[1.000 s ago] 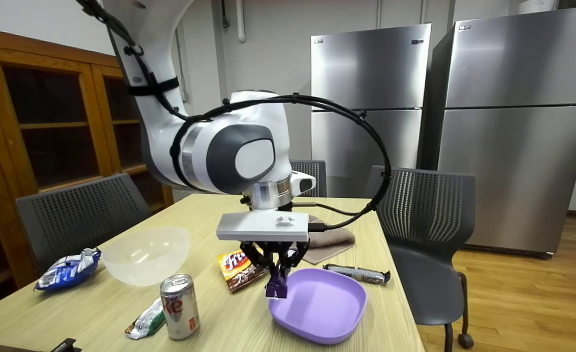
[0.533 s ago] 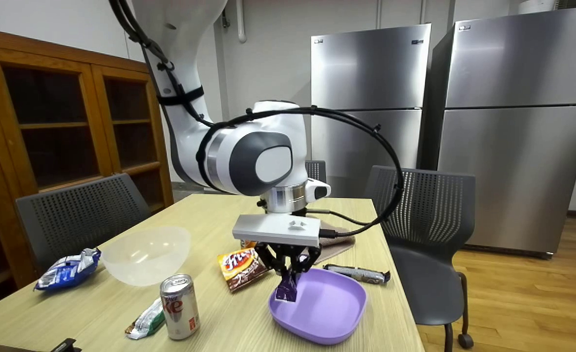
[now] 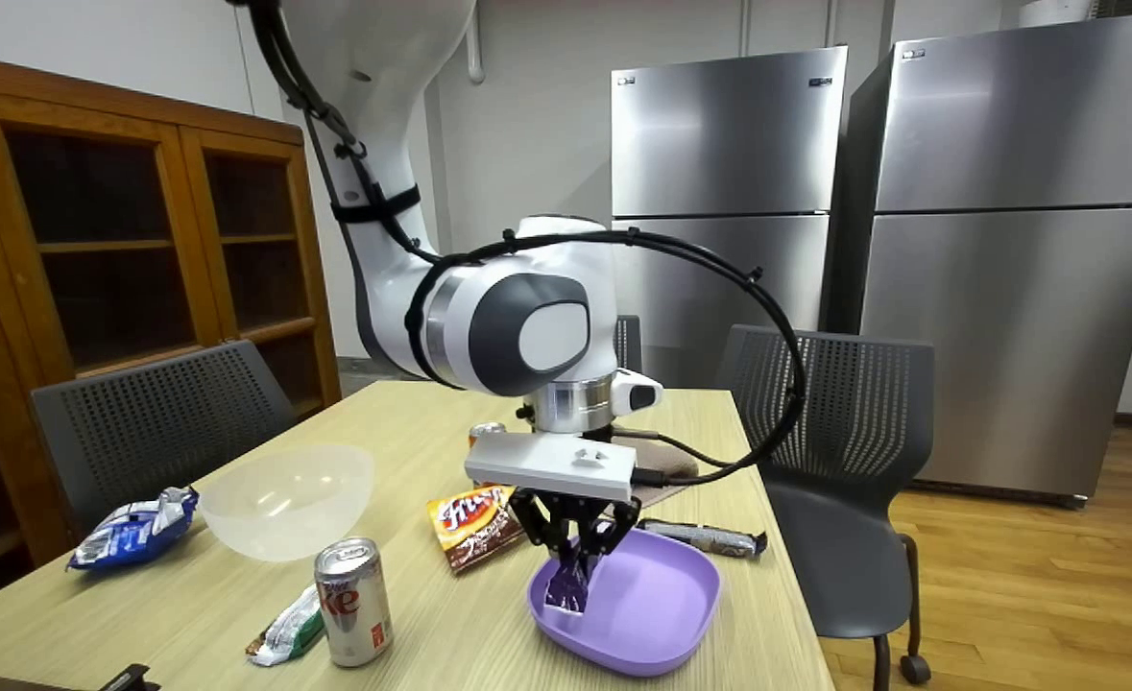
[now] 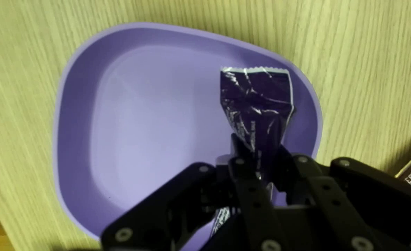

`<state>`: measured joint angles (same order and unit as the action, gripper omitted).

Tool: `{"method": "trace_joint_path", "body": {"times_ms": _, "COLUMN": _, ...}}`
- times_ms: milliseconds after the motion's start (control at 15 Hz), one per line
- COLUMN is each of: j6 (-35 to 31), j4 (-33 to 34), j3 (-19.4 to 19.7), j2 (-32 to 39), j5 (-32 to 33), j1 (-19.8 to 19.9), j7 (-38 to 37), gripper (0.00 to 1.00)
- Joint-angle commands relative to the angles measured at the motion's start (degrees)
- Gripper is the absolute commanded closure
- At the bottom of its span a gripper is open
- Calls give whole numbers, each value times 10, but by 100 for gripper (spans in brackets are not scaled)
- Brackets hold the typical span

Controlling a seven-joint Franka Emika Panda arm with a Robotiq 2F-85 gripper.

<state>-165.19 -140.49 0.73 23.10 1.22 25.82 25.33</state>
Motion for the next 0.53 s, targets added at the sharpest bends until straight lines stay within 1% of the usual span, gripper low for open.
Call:
{"method": "trace_joint_path", "body": {"times_ms": 0, "j6": 25, "j4": 22, "j3": 6, "j2": 13, "j5": -10, "j1": -16, "j7": -21, "gripper": 57}}
{"method": "trace_joint_path", "body": {"times_ms": 67, "j6": 25, "j4": 22, "j3": 5, "j2": 13, "j5": -10, "j1": -16, "j7": -22, "gripper": 56}}
{"method": "trace_joint_path", "body": {"times_ms": 333, "j6": 46, "j4": 16, "j3": 14, "j2": -14, "j5": -5, "j1": -20, "j7": -28, "gripper": 28}}
{"method": "trace_joint_path", "body": {"times_ms": 467, "j6": 59, "j4": 16, "j3": 25, "j2": -29, "j5": -3, "j1": -26, "j7": -35, "gripper": 13}}
